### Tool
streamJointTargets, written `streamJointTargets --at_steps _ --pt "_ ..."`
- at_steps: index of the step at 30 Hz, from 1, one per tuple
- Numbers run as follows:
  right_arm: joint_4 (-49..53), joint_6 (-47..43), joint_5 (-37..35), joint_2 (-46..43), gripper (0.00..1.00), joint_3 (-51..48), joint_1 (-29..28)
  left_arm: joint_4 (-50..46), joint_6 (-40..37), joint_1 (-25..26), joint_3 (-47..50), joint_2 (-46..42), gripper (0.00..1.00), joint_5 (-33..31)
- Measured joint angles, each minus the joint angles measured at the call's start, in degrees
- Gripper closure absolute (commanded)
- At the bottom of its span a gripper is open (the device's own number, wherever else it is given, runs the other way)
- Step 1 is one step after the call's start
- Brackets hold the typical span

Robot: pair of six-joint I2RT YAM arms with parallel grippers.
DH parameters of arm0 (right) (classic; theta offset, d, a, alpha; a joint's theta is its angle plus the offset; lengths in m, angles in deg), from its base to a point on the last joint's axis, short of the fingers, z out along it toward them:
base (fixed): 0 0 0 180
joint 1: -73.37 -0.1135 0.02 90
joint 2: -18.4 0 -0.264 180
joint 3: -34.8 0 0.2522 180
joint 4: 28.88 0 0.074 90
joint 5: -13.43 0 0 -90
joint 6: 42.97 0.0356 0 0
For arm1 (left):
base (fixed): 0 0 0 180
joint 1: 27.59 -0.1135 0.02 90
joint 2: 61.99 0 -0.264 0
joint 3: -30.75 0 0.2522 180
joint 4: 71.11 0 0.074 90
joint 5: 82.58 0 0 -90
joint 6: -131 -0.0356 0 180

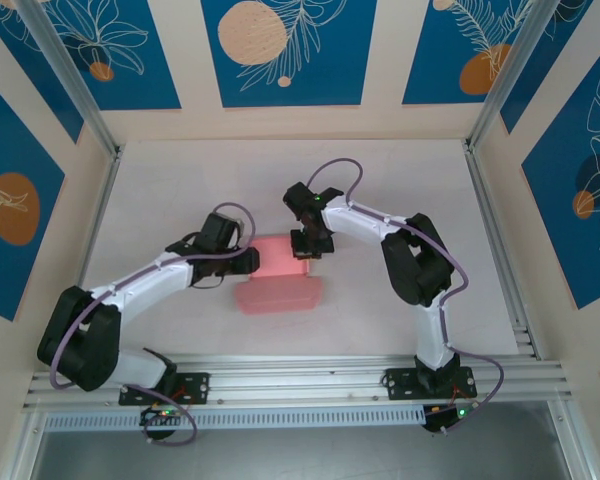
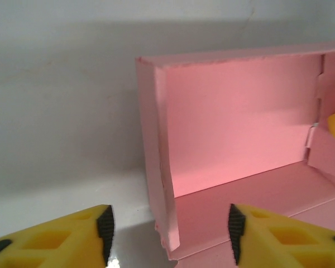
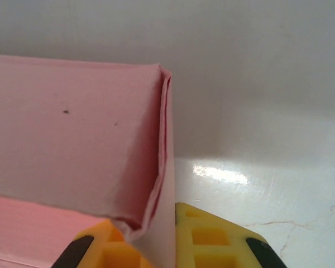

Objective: Fold the paper box

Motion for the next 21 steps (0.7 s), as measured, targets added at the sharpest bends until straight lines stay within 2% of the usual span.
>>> streamJointTargets --at_steps 5,13,21 --pt "-0.42 1.51 -1.68 -0.57 1.00 -0.52 -1.11 -0.09 2.47 2.25 2.82 0.07 0.53 -6.43" --pt "-1.29 4.17 -3.41 -2.21 1.00 -2.56 -2.14 2.75 3.82 6.71 1.20 4.44 0.59 -16.28" --pt "-2.05 5.84 -4.85 -2.95 1.00 -3.26 -2.36 5.84 4.79 7.96 -0.24 7.67 0.60 -20.04"
